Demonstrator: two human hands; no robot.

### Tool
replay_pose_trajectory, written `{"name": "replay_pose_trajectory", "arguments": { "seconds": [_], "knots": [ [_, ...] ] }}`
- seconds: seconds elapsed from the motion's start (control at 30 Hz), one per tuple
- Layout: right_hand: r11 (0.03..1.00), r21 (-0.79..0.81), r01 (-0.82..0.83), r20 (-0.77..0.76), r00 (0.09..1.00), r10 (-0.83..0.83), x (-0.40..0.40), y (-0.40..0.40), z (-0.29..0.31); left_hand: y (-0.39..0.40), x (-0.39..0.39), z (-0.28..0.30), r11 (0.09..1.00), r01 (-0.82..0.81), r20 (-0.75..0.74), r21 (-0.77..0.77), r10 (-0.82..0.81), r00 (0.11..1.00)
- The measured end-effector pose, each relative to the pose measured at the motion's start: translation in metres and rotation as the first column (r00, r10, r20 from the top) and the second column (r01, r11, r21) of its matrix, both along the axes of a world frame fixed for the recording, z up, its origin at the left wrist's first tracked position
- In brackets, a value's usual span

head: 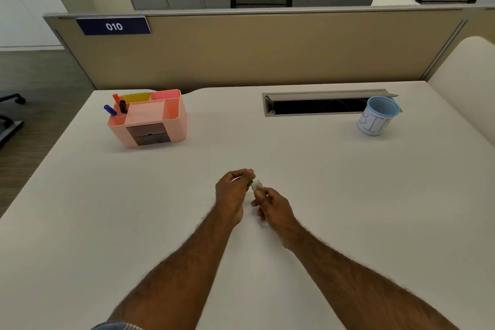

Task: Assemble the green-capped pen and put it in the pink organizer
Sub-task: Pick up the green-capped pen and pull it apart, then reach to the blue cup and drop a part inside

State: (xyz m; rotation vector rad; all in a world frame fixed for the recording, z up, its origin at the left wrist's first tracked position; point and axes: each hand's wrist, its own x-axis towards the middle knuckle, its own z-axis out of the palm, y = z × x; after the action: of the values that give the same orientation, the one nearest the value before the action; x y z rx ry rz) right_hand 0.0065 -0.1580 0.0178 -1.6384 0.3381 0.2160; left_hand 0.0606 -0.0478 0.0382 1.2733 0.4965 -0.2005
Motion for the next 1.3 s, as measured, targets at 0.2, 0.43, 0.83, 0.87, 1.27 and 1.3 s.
{"name": "replay_pose_trajectory", "arguments": {
  "seconds": [0.2,0.43,0.83,0.87,1.27,1.3],
  "knots": [
    [0.955,0.261,0.145,-0.107,0.987,-0.121,0.014,-0.005,0.005,0.007,0.017,0.000,0.972,0.073,0.031,0.223,-0.082,0.996],
    [0.861,0.442,0.252,-0.089,0.967,-0.237,0.043,-0.039,0.018,0.015,0.029,-0.016,0.851,0.229,0.031,0.473,-0.276,0.961],
    [0.720,0.291,0.630,0.246,0.678,-0.693,0.140,-0.204,0.085,0.017,0.056,-0.033,0.750,0.358,-0.028,0.556,-0.413,0.910],
    [0.704,0.268,0.658,0.271,0.649,-0.711,0.145,-0.219,0.090,0.015,0.059,-0.033,0.754,0.359,-0.029,0.550,-0.412,0.911],
    [0.568,-0.011,0.823,0.275,0.549,-0.790,0.185,-0.320,0.089,0.010,0.071,-0.040,0.773,0.322,-0.033,0.547,-0.364,0.931],
    [0.571,-0.061,0.819,0.283,0.563,-0.777,0.187,-0.323,0.088,0.010,0.071,-0.041,0.774,0.321,-0.032,0.545,-0.363,0.931]
  ]
}}
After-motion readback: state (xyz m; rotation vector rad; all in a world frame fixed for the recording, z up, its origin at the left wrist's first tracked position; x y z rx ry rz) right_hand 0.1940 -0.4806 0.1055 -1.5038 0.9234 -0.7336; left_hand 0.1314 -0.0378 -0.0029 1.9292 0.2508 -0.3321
